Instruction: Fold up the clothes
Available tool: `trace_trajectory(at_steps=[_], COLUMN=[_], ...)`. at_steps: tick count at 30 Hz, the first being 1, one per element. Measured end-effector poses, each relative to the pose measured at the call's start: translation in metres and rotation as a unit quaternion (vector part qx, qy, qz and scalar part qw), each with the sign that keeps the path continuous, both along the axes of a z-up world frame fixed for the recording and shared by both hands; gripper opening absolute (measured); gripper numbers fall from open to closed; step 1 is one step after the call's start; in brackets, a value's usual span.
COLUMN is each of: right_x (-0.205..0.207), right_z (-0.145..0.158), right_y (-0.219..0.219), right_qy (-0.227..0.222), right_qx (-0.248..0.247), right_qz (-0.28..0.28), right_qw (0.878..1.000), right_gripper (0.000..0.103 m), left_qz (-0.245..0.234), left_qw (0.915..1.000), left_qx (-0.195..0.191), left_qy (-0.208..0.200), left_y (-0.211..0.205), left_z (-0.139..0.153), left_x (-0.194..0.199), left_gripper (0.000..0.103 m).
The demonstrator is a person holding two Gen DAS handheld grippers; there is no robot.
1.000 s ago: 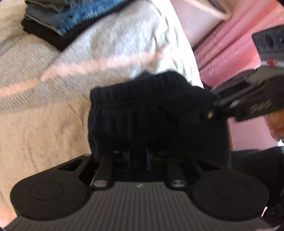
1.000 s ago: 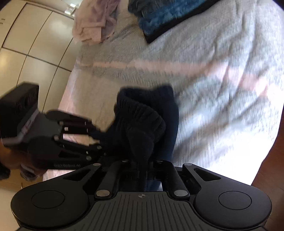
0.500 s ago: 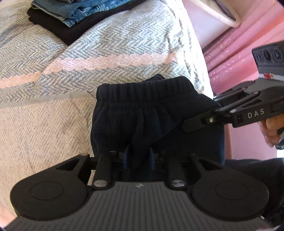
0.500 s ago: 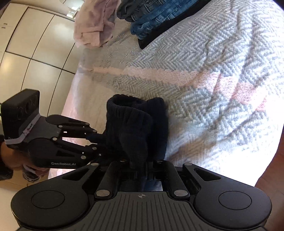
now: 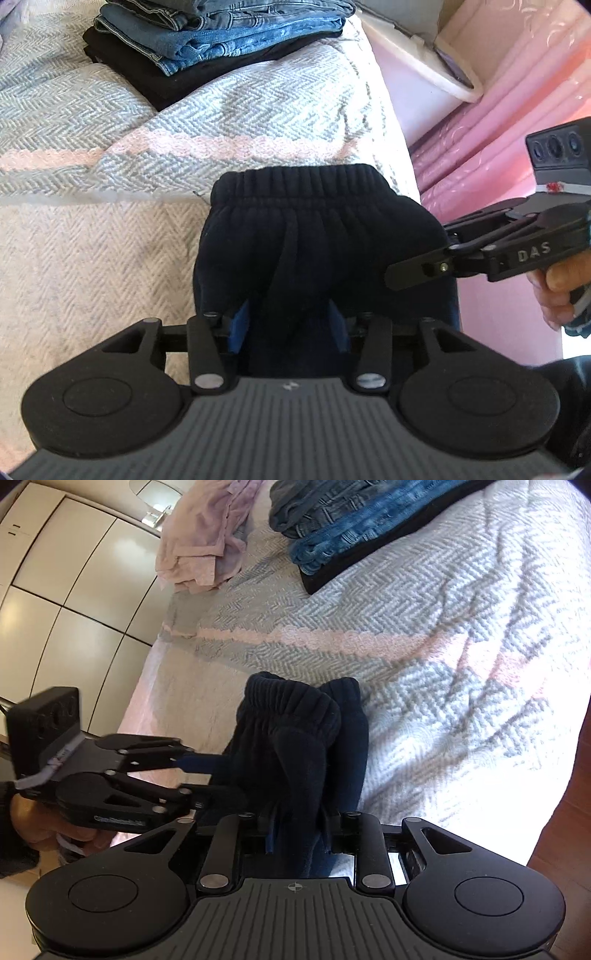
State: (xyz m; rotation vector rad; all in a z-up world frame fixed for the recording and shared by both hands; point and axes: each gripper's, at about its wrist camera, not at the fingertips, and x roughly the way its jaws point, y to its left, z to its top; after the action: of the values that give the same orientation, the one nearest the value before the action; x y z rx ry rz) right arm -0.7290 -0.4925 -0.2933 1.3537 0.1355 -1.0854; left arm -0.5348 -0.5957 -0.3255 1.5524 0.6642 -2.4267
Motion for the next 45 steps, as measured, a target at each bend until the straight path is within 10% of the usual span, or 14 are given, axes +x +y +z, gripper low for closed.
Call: trace_trajectory(at_steps=[8, 11, 16, 27, 33, 38, 45], right_x=[-0.007, -0.005, 0.010, -0.052, -0.055, -0.029, 0.044], right_z=[-0.003, -0.003, 0.049, -0.044, -0.021, 0.024, 0.052], right_y=[-0.022, -0.040, -0.060, -0.055, -0.045, -0.033, -0.038], right_qy=[-0.021, -0.031, 0.020, -0.019, 0.025, 0.131, 0.154], right_qx=[-0.003, 0.004, -0.110, 0.012, 0.009, -0.042, -0.114], right_qz=[-0.045, -0.029, 0.066, 0.013, 0.015, 0.053, 0.206], right_qw=[0.999, 0.999, 0.991, 1.000, 1.000, 0.989, 0.960], right_gripper=[0.026, 0.006, 0.005, 0.005, 0.043, 0.043, 0.043], left_qz=[0.023, 0.032, 0.053, -0.004, 0.062, 0.194, 0.386], left_qw=[0.9989, 0.9983, 0.9962, 0.9954, 0.9929, 0.9706, 0.9110], left_qx=[0.010, -0.009, -0.034, -0.096, -0.101, -0.127, -0.102], left_qy=[0.040, 0.049, 0.061, 0.005, -0.008, -0.064, -0.103], left_y=[-0.007, -0.005, -0.001, 0.037, 0.034, 0.051, 0.122], left_z=[-0.008, 0.006, 0.016, -0.015, 0.025, 0.063, 0.077], left_x=[0.007, 0.012, 0.010, -0.030, 0.033, 0.141, 0.291], left_gripper=[0.041, 0.040, 0.040, 0.041, 0.041, 0.041, 0.043])
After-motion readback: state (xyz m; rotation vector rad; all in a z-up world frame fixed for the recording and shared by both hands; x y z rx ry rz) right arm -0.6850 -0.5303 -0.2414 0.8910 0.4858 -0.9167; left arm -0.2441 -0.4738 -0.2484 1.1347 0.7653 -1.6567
